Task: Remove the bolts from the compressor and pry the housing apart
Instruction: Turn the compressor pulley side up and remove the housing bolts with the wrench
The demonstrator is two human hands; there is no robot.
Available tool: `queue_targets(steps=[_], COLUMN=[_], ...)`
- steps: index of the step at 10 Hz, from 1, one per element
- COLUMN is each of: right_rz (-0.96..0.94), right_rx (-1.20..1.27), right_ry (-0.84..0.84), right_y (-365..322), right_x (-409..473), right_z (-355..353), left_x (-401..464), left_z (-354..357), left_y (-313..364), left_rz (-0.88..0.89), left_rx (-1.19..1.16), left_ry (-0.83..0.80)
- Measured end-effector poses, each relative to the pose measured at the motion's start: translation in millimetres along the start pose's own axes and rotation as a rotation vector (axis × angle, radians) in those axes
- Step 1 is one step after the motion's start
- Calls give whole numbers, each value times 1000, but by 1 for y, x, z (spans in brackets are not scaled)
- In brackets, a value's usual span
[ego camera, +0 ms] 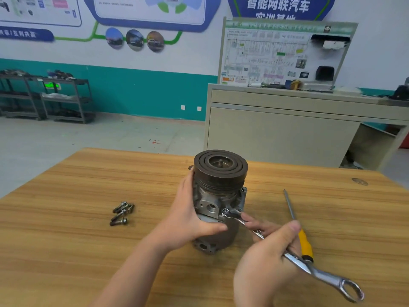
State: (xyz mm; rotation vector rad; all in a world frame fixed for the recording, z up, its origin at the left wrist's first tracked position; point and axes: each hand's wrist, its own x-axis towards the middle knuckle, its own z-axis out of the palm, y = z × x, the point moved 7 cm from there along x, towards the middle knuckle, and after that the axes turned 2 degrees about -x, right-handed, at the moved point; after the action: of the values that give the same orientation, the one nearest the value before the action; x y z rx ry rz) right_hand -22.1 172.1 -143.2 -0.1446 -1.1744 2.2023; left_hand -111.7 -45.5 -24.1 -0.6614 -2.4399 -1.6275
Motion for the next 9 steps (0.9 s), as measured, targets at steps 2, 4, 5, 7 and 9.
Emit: queue_targets(steps=[2, 4, 5, 7, 9], right_rz=[-89, 794, 611, -196, -591], right_rx=[-89, -45, 84, -277, -473], right_ry=[160, -134, -167, -147, -143], right_y=[-52, 12, -17, -82, -94], right_x=[44, 95, 109, 65, 19], right_z=[95, 96, 100, 82, 93], left_x=[-8, -16, -23, -38, -43], left_z=[12, 14, 19, 39, 39], left_y=[-9, -9, -7, -4, -7], left_rz=[20, 12, -19, 9, 20], left_rx=[126, 102, 126, 161, 136], left_ry=[177, 286, 392, 523, 562])
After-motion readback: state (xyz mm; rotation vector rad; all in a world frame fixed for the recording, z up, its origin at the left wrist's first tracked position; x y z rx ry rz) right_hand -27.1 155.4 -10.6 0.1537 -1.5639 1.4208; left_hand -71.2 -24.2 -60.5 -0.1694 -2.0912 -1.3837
